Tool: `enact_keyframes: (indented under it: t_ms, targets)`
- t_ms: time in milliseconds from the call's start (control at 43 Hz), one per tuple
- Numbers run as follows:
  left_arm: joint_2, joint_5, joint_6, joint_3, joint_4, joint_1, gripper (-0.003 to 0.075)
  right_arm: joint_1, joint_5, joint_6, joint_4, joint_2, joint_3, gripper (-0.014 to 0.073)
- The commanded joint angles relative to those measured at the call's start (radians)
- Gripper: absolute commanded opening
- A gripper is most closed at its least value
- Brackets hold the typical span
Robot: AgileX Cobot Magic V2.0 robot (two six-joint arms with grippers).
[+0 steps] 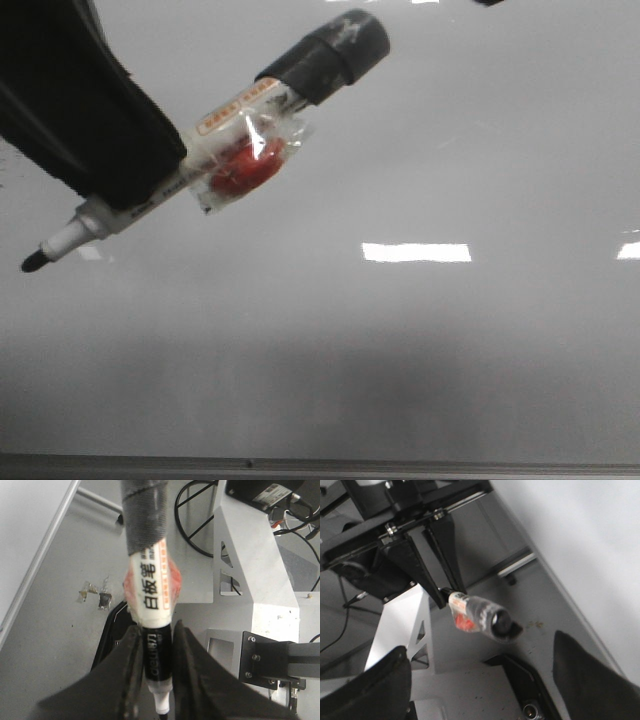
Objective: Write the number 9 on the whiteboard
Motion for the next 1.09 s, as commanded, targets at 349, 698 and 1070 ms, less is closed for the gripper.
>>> enact_keyframes:
  t_ms: [349,698,1070]
  targets:
    - [-0.029,0.049,0.069,-0.033,-0.118,-0.007,0.0042,0.15,0.002,-0.071,0.106,0.21,-0.108,0.0599]
    - [-0.029,0.015,0.07,-0.033,-0.129,-0.007,0.0042,0.155,0.116,-0.077,0.136,0.245,-0.108,0.0266]
    - [-0.029,-0.048,0.071,-0.033,-0.122,-0.007,0.0475,0.152,0.124,-0.077,0.133,0.245,-0.108,-0.007]
